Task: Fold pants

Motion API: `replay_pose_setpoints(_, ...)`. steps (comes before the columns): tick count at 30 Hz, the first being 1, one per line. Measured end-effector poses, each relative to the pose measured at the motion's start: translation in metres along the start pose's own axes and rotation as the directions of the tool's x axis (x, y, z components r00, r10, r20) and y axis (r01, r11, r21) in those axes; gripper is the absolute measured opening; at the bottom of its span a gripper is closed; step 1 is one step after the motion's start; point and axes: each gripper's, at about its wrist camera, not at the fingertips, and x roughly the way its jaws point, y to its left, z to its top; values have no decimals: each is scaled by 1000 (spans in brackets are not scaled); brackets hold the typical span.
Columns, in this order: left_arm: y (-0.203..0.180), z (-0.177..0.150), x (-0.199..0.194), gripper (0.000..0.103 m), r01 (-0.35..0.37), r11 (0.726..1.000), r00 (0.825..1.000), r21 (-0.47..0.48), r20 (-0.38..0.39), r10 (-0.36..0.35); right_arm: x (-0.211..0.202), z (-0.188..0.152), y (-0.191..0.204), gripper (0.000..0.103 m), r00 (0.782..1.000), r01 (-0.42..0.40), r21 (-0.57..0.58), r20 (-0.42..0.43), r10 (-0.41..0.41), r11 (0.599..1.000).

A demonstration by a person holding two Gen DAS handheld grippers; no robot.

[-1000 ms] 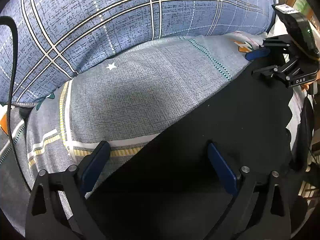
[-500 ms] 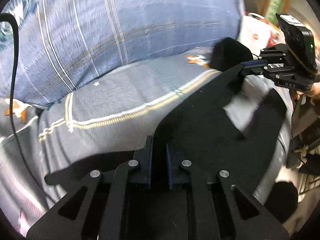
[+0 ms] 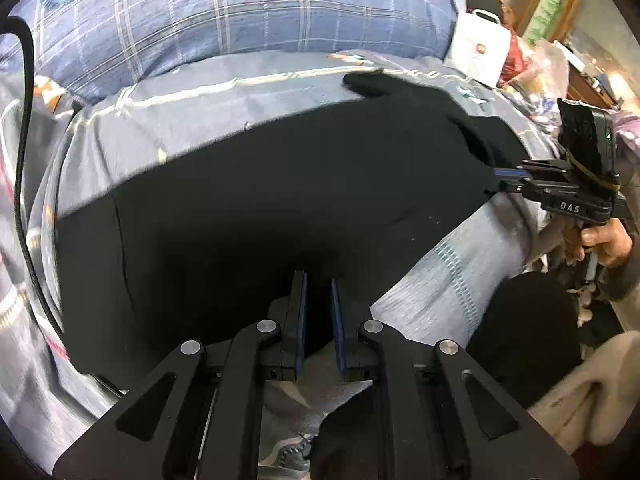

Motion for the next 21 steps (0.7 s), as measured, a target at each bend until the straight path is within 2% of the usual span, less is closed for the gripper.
replay_pose_setpoints(3,-2,-2,-8,10,3,1000,1000,-21,19,-2,-10,8,-5,9,1000,-24,88,5,24,996)
replay_pose_setpoints(5,-4,-5,-15,10,-10,1000,1000,-24,26,10,-29,21,0,13,997,-47,91,67,40,995)
replay_pose_setpoints(6,-5,-6,-18,10,-15,1000,999,-23,35,16,-38,29,1,19,993,-69,94,105,59,993)
replay_pose_setpoints(7,-4,-8,-20,10,-14,1000,999,-26,43,15,-45,37,1,37,986,-96,109,143,80,989)
replay_pose_setpoints(9,-1,-10,-22,10,-10,999,998,-49,58,13,-45,58,-1,62,979,-91,158,197,59,983)
replay_pose_setpoints(11,2,-10,-24,10,-5,997,998,-77,68,10,-30,78,0,63,983,-39,155,184,10,987)
replay_pose_setpoints(13,5,-12,-28,10,6,995,996,-104,85,3,-2,98,3,63,986,102,118,118,-116,988)
replay_pose_setpoints(14,6,-13,-31,10,9,994,996,-112,93,1,22,110,4,62,979,190,71,55,-194,979)
replay_pose_setpoints(17,10,-16,-38,10,1,992,995,-125,100,11,75,124,-2,62,957,283,-2,-70,-283,959)
replay_pose_setpoints(18,12,-16,-39,10,2,991,995,-131,100,11,81,124,-7,60,955,283,-3,-86,-283,959)
replay_pose_setpoints(19,14,-18,-40,10,2,990,995,-140,101,12,94,125,-12,54,951,291,-7,-111,-290,957)
replay_pose_setpoints(20,17,-19,-40,10,2,989,995,-151,99,14,98,126,-13,51,943,319,-24,-98,-319,948)
replay_pose_setpoints(21,18,-20,-39,10,0,987,995,-158,97,15,97,125,-15,40,941,330,-34,-73,-332,943)
